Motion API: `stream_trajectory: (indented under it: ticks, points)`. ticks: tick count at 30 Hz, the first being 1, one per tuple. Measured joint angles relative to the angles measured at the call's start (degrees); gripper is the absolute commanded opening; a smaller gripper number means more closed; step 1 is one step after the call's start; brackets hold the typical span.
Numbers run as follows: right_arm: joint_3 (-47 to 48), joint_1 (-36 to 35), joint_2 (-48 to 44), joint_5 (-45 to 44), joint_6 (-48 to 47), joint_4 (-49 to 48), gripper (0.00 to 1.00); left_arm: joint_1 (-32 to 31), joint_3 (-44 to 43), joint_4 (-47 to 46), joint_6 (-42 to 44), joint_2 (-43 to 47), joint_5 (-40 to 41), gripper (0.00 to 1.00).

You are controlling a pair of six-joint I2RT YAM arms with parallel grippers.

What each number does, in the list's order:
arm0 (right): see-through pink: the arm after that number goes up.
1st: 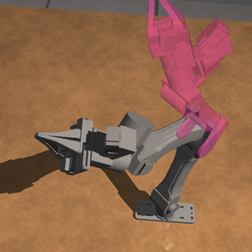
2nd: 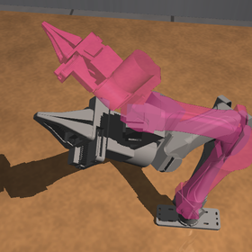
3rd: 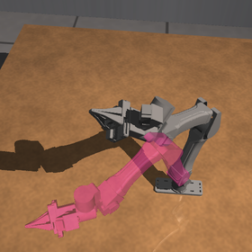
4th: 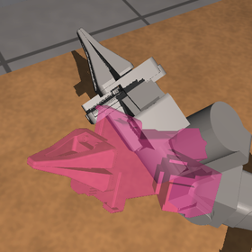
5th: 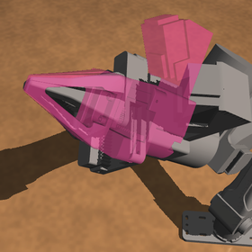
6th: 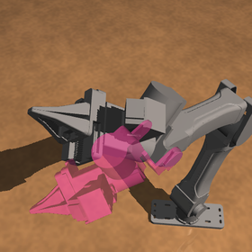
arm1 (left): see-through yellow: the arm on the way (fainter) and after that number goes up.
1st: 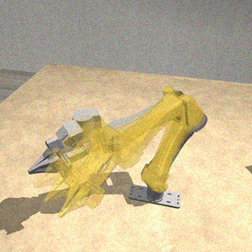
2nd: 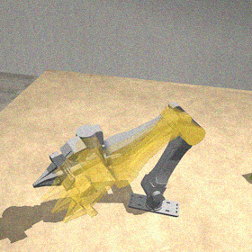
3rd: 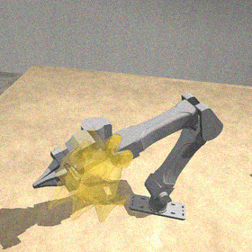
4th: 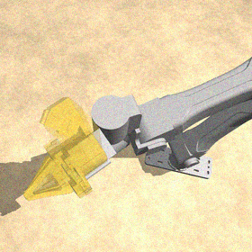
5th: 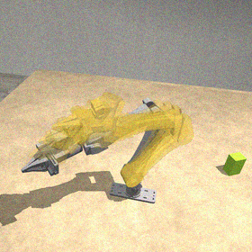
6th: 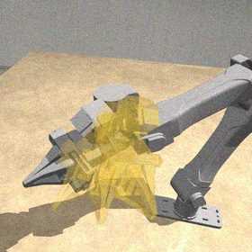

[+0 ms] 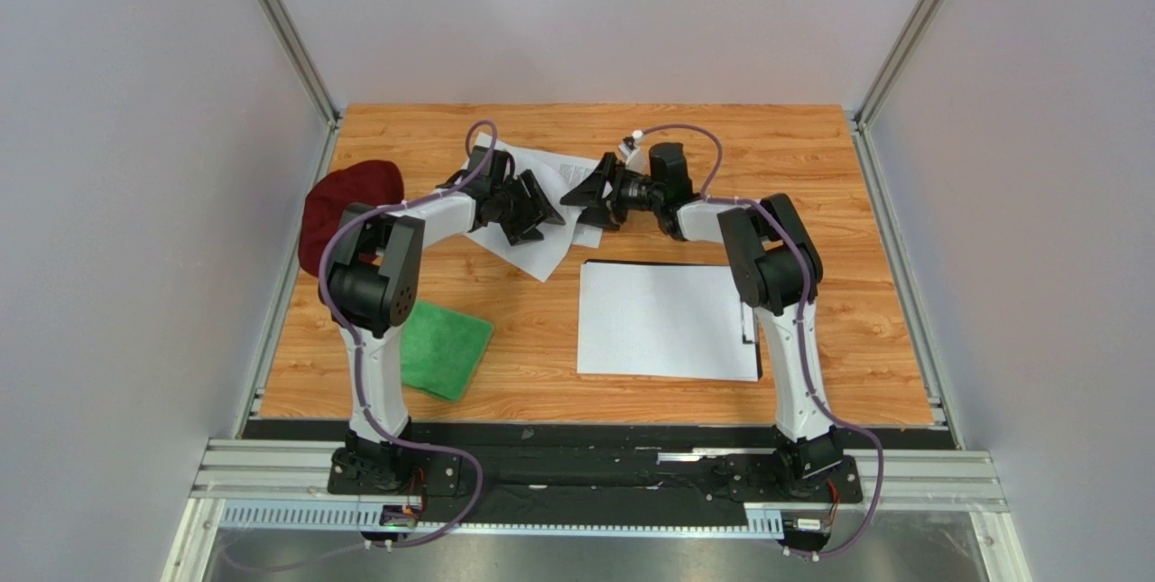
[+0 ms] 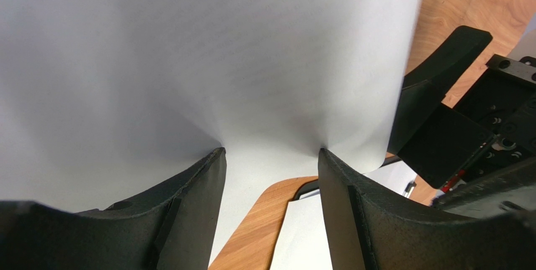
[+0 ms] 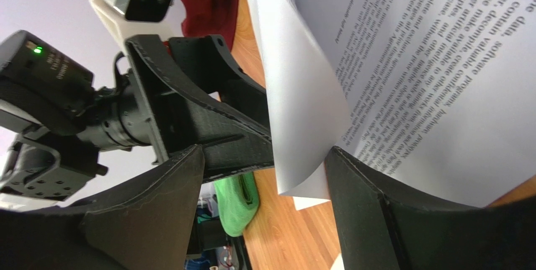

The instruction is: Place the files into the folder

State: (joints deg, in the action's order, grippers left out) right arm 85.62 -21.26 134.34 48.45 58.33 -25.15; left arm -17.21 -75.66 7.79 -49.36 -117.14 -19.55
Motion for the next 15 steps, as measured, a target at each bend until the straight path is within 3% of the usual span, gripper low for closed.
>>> stream_trajectory:
  ticks: [8,15]
  points:
    - [-3.06,-0.7,-0.61,-3.43,7.69,-7.5,0.74,0.09,0.35,-0.48,0.0,0.09,-0.26,0.66]
    - [-8.44,-2.36,-1.4,-8.15,13.53,-13.25,0.68,0.11,1.07,-1.31,-0.02,0.35,-0.33,0.66]
